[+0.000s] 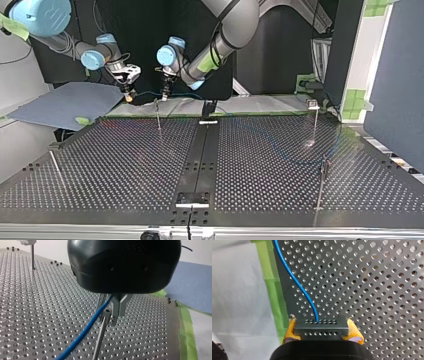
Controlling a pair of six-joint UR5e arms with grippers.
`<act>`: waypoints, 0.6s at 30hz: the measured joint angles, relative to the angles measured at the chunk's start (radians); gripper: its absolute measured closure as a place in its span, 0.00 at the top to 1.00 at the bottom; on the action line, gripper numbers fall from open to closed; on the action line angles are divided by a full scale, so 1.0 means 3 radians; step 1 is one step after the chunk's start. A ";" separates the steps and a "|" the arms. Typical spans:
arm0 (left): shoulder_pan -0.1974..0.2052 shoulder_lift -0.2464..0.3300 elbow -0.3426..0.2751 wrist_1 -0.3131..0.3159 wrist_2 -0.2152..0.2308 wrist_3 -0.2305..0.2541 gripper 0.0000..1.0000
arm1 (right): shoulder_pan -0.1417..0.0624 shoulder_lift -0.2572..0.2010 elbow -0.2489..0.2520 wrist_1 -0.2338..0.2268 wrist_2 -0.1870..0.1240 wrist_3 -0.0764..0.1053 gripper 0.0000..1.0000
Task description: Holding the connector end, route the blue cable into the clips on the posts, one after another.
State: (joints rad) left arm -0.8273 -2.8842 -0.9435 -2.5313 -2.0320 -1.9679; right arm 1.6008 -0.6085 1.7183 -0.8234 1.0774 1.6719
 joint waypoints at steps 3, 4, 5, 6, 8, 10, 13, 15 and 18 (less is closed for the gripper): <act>0.0019 0.0000 0.0004 0.0000 0.0026 -0.0002 0.00 | -0.0010 0.0000 -0.0048 0.0006 0.0002 0.0033 0.00; 0.0024 0.0000 0.0007 0.0000 0.0033 -0.0002 0.00 | -0.0012 0.0000 -0.0061 0.0007 0.0003 0.0039 0.00; 0.0030 0.0000 0.0012 0.0000 0.0041 -0.0002 0.00 | -0.0014 0.0000 -0.0074 0.0007 0.0003 0.0043 0.00; 0.0039 0.0000 0.0019 0.0000 0.0051 -0.0003 0.00 | -0.0016 0.0000 -0.0091 0.0008 0.0003 0.0048 0.00; 0.0053 0.0000 0.0026 0.0000 0.0062 -0.0004 0.00 | -0.0019 0.0000 -0.0112 0.0008 0.0003 0.0055 0.00; 0.0065 0.0000 0.0032 0.0002 0.0076 -0.0004 0.00 | -0.0020 0.0000 -0.0134 0.0009 0.0001 0.0067 0.00; 0.0078 -0.0001 0.0039 0.0004 0.0090 -0.0003 0.00 | -0.0024 0.0000 -0.0162 0.0011 0.0000 0.0079 0.00; 0.0086 -0.0003 0.0043 0.0006 0.0101 -0.0003 0.00 | -0.0024 0.0000 -0.0183 0.0015 -0.0001 0.0084 0.00; 0.0097 -0.0005 0.0054 0.0008 0.0112 -0.0002 0.00 | -0.0024 0.0000 -0.0208 0.0032 -0.0001 0.0087 0.00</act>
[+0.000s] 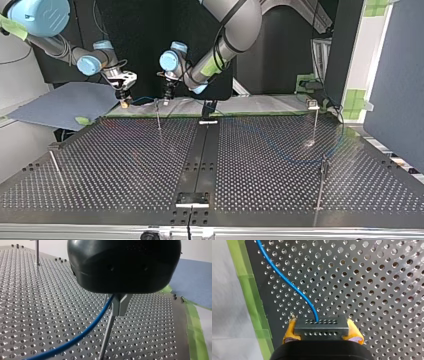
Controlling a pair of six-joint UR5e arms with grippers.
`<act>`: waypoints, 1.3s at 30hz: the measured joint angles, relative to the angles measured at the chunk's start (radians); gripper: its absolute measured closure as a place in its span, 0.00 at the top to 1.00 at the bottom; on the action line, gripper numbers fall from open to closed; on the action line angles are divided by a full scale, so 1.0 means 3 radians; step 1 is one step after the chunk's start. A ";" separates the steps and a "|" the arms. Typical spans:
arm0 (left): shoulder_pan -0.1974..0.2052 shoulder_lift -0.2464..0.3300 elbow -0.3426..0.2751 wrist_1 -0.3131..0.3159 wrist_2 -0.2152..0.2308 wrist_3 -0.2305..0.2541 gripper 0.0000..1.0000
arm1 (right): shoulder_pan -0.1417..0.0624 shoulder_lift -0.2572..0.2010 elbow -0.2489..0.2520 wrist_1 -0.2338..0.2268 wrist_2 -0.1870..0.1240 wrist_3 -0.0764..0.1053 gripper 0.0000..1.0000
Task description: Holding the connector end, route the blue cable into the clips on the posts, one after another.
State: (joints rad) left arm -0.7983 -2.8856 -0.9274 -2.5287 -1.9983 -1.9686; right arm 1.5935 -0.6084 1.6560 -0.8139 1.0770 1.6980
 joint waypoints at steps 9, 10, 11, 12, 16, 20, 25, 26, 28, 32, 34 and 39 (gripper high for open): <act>0.0004 -0.0071 0.0081 -0.0033 0.0063 -0.0003 0.00 | 0.0000 0.0000 -0.0031 -0.0005 0.0000 0.0023 0.00; 0.0004 -0.0091 0.0102 -0.0050 0.0070 -0.0003 0.00 | 0.0002 0.0000 -0.0036 -0.0005 -0.0001 0.0024 0.00; 0.0005 -0.0110 0.0124 -0.0069 0.0078 -0.0004 0.00 | 0.0004 0.0000 -0.0042 -0.0004 -0.0002 0.0025 0.00; 0.0008 -0.0128 0.0157 -0.0097 0.0086 -0.0005 0.00 | 0.0007 0.0001 -0.0047 -0.0003 -0.0004 0.0025 0.00; 0.0033 -0.0153 0.0258 -0.0153 0.0102 -0.0008 0.00 | 0.0015 0.0001 -0.0061 -0.0005 -0.0013 0.0027 0.00; 0.0079 -0.0155 0.0292 -0.0166 0.0137 -0.0016 0.00 | 0.0015 0.0002 -0.0070 -0.0007 -0.0015 0.0035 0.00; 0.0134 -0.0155 0.0337 -0.0174 0.0207 -0.0061 0.00 | 0.0016 0.0004 -0.0094 -0.0007 -0.0015 0.0072 0.00; 0.0144 -0.0155 0.0347 -0.0177 0.0213 -0.0066 0.00 | 0.0016 0.0004 -0.0100 -0.0007 -0.0016 0.0076 0.00; 0.0171 -0.0155 0.0374 -0.0199 0.0232 -0.0075 0.00 | 0.0017 0.0005 -0.0116 -0.0007 -0.0015 0.0082 0.00; 0.0206 -0.0156 0.0427 -0.0263 0.0270 -0.0083 0.00 | 0.0019 0.0006 -0.0147 -0.0006 -0.0016 0.0090 0.00; 0.0215 -0.0156 0.0449 -0.0284 0.0275 -0.0084 0.00 | 0.0019 0.0009 -0.0164 -0.0006 -0.0015 0.0098 0.00; 0.0257 -0.0155 0.0476 -0.0336 0.0267 -0.0085 0.00 | 0.0022 0.0010 -0.0211 -0.0007 -0.0026 0.0119 0.00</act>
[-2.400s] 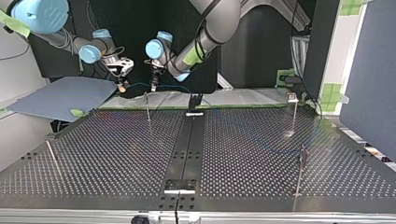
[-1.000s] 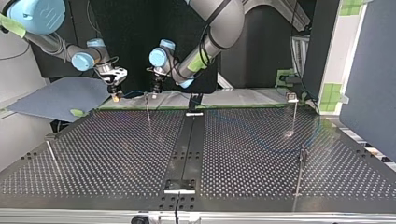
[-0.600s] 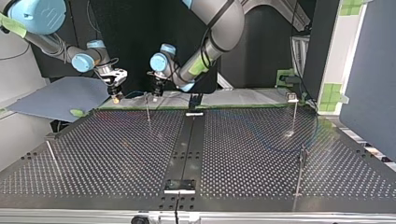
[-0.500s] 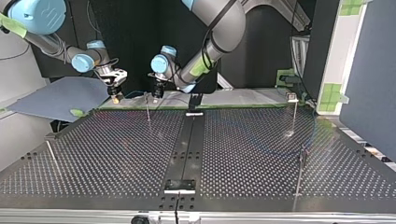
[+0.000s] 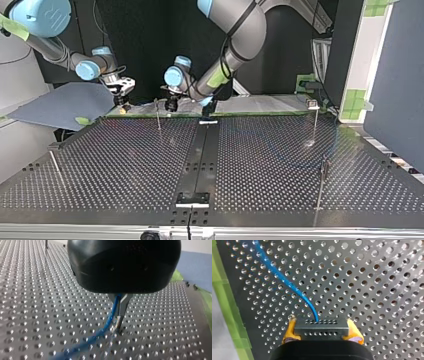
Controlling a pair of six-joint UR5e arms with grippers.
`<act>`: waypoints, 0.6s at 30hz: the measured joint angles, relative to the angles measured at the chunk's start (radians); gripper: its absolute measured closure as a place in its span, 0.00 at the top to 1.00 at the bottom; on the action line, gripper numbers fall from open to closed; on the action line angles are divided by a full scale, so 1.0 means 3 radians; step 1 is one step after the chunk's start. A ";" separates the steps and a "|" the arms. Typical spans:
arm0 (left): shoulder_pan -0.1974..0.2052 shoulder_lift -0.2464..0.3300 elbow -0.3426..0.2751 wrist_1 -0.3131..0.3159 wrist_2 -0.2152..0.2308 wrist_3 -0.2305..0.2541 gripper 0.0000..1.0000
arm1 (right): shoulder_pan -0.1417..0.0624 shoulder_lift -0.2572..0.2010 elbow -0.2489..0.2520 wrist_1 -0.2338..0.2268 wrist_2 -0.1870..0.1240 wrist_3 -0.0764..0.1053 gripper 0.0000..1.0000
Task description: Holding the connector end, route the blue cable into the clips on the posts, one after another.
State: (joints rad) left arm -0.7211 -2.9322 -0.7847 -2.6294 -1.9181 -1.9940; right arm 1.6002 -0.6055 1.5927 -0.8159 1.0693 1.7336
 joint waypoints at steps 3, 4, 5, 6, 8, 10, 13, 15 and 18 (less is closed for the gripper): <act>0.0030 0.0000 0.0022 -0.0047 -0.0003 0.0000 0.00 | 0.0001 0.0004 -0.0026 0.0000 -0.0009 0.0015 0.00; 0.0037 0.0000 0.0027 -0.0056 -0.0004 0.0000 0.00 | 0.0001 0.0006 -0.0036 0.0001 -0.0012 0.0018 0.00; 0.0044 0.0001 0.0031 -0.0062 -0.0004 0.0000 0.00 | 0.0001 0.0007 -0.0044 0.0003 -0.0015 0.0020 0.00; 0.0051 0.0001 0.0037 -0.0068 -0.0005 0.0001 0.00 | 0.0001 0.0009 -0.0053 0.0006 -0.0018 0.0022 0.00; 0.0061 0.0001 0.0043 -0.0073 -0.0011 0.0002 0.00 | 0.0002 0.0012 -0.0071 0.0010 -0.0022 0.0034 0.00; 0.0070 0.0001 0.0047 -0.0075 -0.0019 0.0003 0.00 | 0.0002 0.0019 -0.0089 0.0012 -0.0026 0.0049 0.00; 0.0090 0.0001 0.0051 -0.0076 -0.0030 0.0003 0.00 | 0.0002 0.0049 -0.0126 0.0024 -0.0029 0.0063 0.00; 0.0109 0.0002 0.0053 -0.0074 -0.0033 0.0004 0.00 | 0.0002 0.0085 -0.0169 0.0058 -0.0030 0.0059 0.00; 0.0133 0.0005 0.0052 -0.0071 -0.0035 0.0005 0.00 | 0.0002 0.0121 -0.0219 0.0110 -0.0030 0.0045 0.00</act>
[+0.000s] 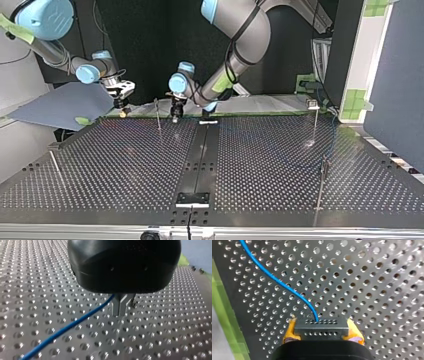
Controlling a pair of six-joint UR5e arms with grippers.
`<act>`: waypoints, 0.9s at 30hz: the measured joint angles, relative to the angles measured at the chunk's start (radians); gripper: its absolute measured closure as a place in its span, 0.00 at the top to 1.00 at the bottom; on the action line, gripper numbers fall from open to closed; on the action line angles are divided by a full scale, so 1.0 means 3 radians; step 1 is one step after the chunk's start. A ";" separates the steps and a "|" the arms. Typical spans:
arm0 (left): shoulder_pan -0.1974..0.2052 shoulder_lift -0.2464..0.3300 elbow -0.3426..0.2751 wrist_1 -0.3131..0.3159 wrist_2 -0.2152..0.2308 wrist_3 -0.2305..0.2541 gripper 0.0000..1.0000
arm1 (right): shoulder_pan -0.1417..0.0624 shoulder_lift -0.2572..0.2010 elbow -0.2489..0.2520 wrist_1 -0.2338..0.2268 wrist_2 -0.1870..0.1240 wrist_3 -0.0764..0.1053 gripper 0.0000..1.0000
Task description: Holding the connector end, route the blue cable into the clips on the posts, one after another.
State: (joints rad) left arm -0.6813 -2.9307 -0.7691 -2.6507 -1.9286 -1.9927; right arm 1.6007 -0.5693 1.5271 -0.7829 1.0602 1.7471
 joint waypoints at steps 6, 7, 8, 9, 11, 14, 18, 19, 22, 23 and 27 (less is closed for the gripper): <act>0.0035 0.0018 0.0008 0.0002 -0.0007 0.0001 0.00 | 0.0000 0.0018 -0.0077 0.0041 0.0000 0.0004 0.00; 0.0039 0.0020 0.0010 0.0002 -0.0008 0.0002 0.00 | 0.0000 0.0018 -0.0090 0.0047 0.0000 0.0005 0.00; 0.0043 0.0022 0.0013 0.0001 -0.0008 0.0003 0.00 | 0.0000 0.0018 -0.0103 0.0053 0.0000 0.0006 0.00; 0.0048 0.0024 0.0020 -0.0001 -0.0008 0.0003 0.00 | 0.0000 0.0018 -0.0118 0.0061 0.0000 0.0008 0.00; 0.0053 0.0025 0.0029 -0.0003 -0.0007 0.0003 0.00 | 0.0000 0.0019 -0.0135 0.0071 0.0000 0.0009 0.00; 0.0059 0.0025 0.0037 -0.0007 0.0000 0.0003 0.14 | 0.0000 0.0019 -0.0146 0.0078 0.0003 0.0011 0.00; 0.0056 0.0026 0.0039 -0.0074 0.0060 0.0015 0.41 | 0.0004 0.0021 -0.0149 0.0082 0.0004 0.0010 0.00; 0.0054 0.0027 0.0040 -0.0094 0.0084 0.0022 0.45 | 0.0004 0.0020 -0.0149 0.0083 0.0005 0.0010 0.00; 0.0048 0.0027 0.0041 -0.0177 0.0143 0.0067 0.48 | 0.0005 0.0021 -0.0150 0.0083 0.0005 0.0010 0.00; 0.0046 0.0028 0.0041 -0.0203 0.0153 0.0088 0.50 | 0.0005 0.0021 -0.0150 0.0083 0.0005 0.0008 0.00; 0.0033 0.0027 0.0040 -0.0342 0.0230 0.0217 0.65 | 0.0005 0.0022 -0.0151 0.0083 0.0005 0.0004 0.00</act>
State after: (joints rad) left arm -0.6713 -2.9226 -0.7570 -2.7533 -1.8597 -1.9277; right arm 1.6023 -0.5628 1.4819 -0.7579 1.0617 1.7483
